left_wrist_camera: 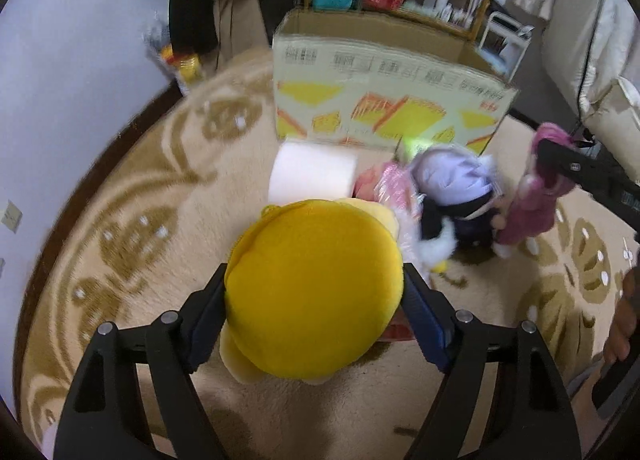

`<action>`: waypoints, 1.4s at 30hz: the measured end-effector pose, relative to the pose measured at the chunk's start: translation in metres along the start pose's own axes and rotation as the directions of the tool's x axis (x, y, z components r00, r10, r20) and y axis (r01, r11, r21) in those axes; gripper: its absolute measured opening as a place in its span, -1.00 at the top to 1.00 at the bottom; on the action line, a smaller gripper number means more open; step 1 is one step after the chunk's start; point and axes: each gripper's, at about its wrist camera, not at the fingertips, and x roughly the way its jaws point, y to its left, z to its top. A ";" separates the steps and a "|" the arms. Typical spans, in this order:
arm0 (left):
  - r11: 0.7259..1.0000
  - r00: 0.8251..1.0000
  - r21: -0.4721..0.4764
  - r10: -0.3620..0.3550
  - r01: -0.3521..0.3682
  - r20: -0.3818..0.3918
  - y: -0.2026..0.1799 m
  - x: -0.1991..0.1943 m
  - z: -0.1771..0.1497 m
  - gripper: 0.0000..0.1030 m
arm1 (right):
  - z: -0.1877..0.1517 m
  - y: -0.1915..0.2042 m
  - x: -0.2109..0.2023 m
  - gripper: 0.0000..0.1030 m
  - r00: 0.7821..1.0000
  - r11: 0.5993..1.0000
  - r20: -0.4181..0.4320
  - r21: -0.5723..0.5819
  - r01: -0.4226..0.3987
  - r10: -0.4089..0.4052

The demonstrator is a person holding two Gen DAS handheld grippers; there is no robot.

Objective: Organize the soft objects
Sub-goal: 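Close the left gripper on the yellow plush while the right tool holds the pink bear, then carry both plushes over the cardboard box while the right gripper releases the pink bear inside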

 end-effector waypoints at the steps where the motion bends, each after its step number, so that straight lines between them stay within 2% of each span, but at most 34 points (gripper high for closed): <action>1: 1.000 1.000 0.013 0.005 -0.006 0.018 -0.002 -0.007 0.000 -0.55 | 0.001 0.001 -0.004 0.02 1.000 1.000 0.009 -0.005 0.001 0.000; 5: 0.996 0.993 0.053 0.062 -0.067 0.105 -0.007 -0.035 0.001 -0.55 | 0.008 0.007 -0.027 0.02 0.997 1.000 0.074 -0.027 -0.007 0.009; 9: 0.997 0.986 0.012 0.071 -0.074 0.151 0.001 -0.045 0.016 -0.55 | 0.019 0.015 -0.045 0.02 0.991 0.999 0.134 -0.051 -0.012 0.019; 13: 0.996 0.977 0.005 0.092 -0.094 0.191 0.008 -0.049 0.032 -0.55 | 0.029 0.020 -0.048 0.02 0.987 0.998 0.157 -0.061 -0.018 0.027; 15: 0.992 0.970 0.003 0.119 -0.122 0.211 0.010 -0.050 0.041 -0.55 | 0.036 0.024 -0.047 0.02 0.986 0.997 0.164 -0.074 -0.012 0.024; 19: 0.991 0.965 -0.004 0.131 -0.134 0.227 0.010 -0.053 0.055 -0.55 | 0.049 0.028 -0.041 0.02 0.984 0.996 0.177 -0.094 0.008 0.008; 31: 0.983 0.932 -0.004 0.177 -0.185 0.316 0.007 -0.047 0.115 -0.56 | 0.098 0.029 -0.016 0.02 0.975 0.990 0.221 -0.126 0.058 -0.029; 39: 0.971 0.913 0.080 0.183 -0.226 0.364 -0.011 -0.032 0.143 -0.56 | 0.131 0.037 0.002 0.02 0.965 0.982 0.252 -0.148 0.119 -0.078; 42: 0.974 0.916 0.088 0.163 -0.208 0.367 -0.014 -0.026 0.154 -0.56 | 0.142 0.037 0.010 0.02 0.965 0.985 0.253 -0.132 0.110 -0.073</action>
